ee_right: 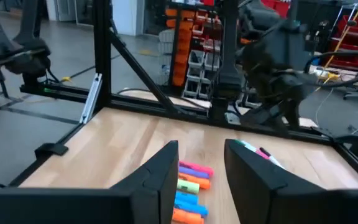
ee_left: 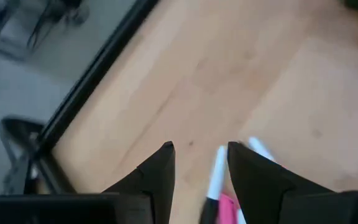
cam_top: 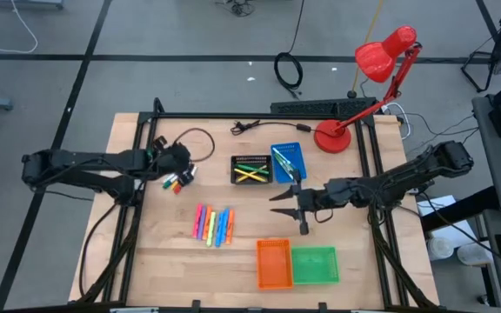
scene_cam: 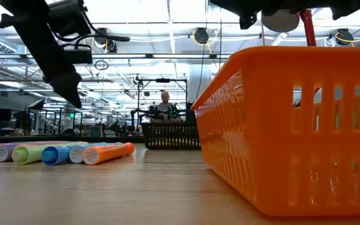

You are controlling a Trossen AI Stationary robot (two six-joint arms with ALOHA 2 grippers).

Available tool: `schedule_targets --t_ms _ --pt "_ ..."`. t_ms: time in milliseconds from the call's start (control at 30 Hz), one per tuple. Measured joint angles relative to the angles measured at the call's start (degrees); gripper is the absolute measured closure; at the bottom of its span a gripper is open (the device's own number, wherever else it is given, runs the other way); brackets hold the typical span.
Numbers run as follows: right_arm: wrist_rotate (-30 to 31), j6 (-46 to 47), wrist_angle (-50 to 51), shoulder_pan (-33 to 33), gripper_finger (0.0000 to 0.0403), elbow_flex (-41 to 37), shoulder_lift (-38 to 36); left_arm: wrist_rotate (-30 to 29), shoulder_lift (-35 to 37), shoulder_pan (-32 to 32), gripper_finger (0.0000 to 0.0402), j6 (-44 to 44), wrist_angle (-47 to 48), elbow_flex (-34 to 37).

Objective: Pick & Place Markers
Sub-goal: Put the black highlighter pen into the green bin

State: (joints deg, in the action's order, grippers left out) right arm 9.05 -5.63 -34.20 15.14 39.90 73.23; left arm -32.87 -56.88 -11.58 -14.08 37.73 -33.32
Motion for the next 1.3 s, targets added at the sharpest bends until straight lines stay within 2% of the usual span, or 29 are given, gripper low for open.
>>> schedule_targets --t_ms 100,267,400,467,633,867,1000,1300 --pt "0.06 0.00 1.16 -0.02 0.0287 0.00 0.02 1.13 0.00 -5.68 0.0250 -1.42 0.27 0.00" --pt "0.07 0.37 2.87 -0.02 0.0287 -0.02 0.07 12.39 -0.13 -13.33 0.0250 -1.49 0.36 0.86" --pt "0.07 0.33 2.78 -0.02 0.0287 -0.02 0.07 13.15 -0.13 -16.99 0.0250 -2.73 -0.87 2.09" --pt "0.08 0.30 2.73 -0.07 0.0287 -0.02 0.07 15.54 -0.13 -18.61 0.0250 -2.95 -1.38 2.54" --pt "0.10 0.26 2.73 -0.07 0.0287 -0.02 0.07 19.22 -1.85 -20.03 0.0250 -5.62 -1.44 3.89" --pt "0.10 0.26 2.73 -0.09 0.0287 -0.02 0.07 23.94 -10.94 -20.01 0.0250 -5.36 -3.25 4.28" --pt "0.10 0.35 2.75 -0.09 0.0287 -0.02 0.07 23.99 -14.72 -20.70 0.0250 -3.15 -4.42 4.22" --pt "0.08 0.35 2.75 -0.09 0.0287 -0.02 0.07 26.63 -16.28 -24.76 0.0250 -2.43 -5.00 4.00"
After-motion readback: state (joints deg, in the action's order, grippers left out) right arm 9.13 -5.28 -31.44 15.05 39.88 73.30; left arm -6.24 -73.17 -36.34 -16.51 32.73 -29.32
